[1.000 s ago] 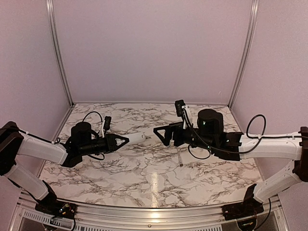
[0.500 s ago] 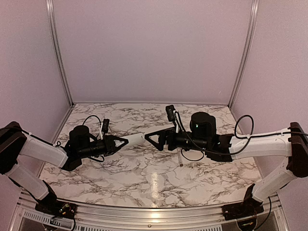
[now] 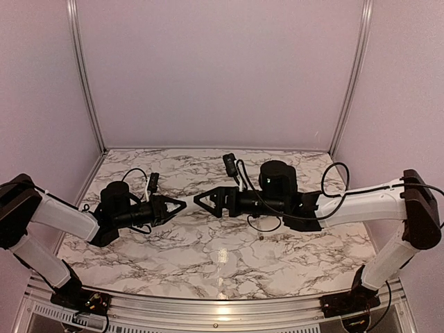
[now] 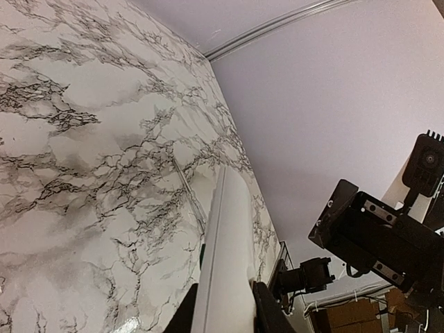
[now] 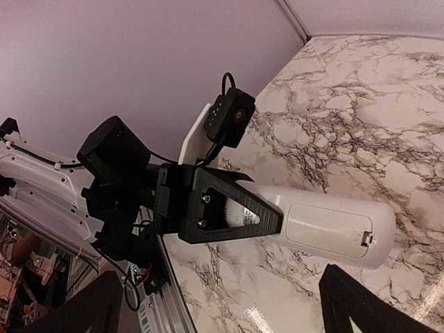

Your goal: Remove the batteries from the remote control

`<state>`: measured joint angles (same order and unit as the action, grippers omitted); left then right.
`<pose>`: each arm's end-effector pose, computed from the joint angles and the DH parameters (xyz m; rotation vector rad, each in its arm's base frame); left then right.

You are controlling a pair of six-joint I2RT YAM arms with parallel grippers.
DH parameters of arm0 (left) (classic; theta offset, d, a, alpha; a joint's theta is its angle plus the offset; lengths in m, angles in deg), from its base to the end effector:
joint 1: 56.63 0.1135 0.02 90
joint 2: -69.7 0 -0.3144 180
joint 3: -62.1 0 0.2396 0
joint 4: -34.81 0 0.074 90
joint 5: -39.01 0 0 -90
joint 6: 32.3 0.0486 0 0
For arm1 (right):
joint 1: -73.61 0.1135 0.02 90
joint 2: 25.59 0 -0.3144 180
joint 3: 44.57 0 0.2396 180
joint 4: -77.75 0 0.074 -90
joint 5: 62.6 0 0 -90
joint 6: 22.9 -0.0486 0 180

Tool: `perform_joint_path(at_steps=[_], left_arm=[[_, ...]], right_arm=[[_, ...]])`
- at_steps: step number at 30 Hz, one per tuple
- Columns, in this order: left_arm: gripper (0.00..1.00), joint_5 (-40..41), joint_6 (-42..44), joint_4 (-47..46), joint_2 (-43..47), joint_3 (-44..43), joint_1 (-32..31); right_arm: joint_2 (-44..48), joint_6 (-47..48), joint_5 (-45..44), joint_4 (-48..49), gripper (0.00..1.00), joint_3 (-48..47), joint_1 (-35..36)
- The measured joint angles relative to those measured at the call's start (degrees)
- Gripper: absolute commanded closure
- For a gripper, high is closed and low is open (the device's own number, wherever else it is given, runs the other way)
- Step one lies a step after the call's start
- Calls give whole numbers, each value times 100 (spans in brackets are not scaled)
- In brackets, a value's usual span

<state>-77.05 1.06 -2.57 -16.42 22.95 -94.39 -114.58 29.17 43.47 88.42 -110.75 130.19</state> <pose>0.2069 -0.1873 0.2324 0.0571 2.0108 -1.5347 0.1834 0.3023 0.3096 -0.5498 1.9390 1.3798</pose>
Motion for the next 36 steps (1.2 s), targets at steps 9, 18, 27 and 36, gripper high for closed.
perform_joint_path(at_steps=[9,18,27,36], left_arm=[[100,-162,-151,-240,-125,0,0],[100,-245,-234,-367,-168,0,0],[100,-247,-236,-376,-168,0,0],[100,-249,-234,-378,-166,2,0]], right_arm=[[-280,24,-516,-192,3,-428,26],[-448,48,-850,-378,3,-520,26],[-551,44,-863,-417,4,-581,26],[-595,44,-857,-424,4,-581,26]])
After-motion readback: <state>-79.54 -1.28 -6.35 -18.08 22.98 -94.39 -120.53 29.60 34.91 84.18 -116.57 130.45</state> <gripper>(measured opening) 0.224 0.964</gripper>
